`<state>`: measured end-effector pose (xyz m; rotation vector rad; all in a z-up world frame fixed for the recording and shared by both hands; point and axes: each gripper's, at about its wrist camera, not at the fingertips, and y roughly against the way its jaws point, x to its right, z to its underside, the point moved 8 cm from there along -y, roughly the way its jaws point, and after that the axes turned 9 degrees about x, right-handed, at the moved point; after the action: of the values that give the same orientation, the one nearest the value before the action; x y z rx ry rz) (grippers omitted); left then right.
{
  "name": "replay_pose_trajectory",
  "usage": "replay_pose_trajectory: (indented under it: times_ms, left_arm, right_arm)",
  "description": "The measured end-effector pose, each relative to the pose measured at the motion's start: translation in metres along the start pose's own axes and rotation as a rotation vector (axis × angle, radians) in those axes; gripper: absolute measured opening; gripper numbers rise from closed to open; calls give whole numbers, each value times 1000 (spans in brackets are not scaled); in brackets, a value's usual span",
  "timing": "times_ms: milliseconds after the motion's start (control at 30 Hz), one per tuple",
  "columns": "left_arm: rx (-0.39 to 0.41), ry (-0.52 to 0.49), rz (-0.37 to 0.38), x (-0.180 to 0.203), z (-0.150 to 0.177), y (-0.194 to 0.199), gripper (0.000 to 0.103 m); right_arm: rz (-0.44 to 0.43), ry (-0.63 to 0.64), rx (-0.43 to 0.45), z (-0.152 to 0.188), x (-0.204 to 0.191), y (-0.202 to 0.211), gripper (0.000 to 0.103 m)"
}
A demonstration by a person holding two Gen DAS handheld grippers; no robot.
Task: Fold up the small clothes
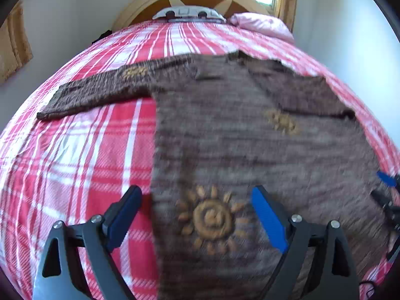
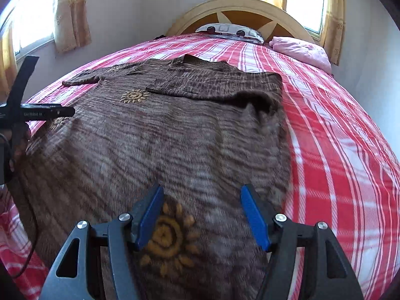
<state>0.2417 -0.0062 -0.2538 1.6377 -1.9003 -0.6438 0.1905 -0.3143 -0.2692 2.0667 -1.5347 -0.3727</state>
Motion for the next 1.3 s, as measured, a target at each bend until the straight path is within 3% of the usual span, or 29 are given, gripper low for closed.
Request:
replay_pose_trajectory:
  times_ms: [233, 400, 533, 667, 800, 1033, 1300]
  left_arm:
    - [22, 12, -8, -22, 12, 24, 92]
    - [33, 38, -93, -65, 12, 32, 92]
    - [61, 76, -180, -108, -5, 34, 92]
    - [130, 158, -250, -156, -30, 36, 92]
    - [135, 249, -305, -193, -43, 25, 92]
    - [109, 334, -286, -216, -56, -4, 92]
    - [53, 369, -318, -231, -64, -37, 89]
  right_arm:
    - [42, 41, -61, -5, -3, 7, 68]
    - [41, 138, -11, -23, -23, 11, 68]
    - [-1, 140, 13, -39, -43, 2, 68]
    - [-29, 154, 34, -50, -63, -9, 68]
    - [-53, 175, 37, -52, -78, -18, 68]
    - [-68, 152, 24, -57, -79, -34, 68]
    - [-56, 102, -3, -61, -75, -55, 68]
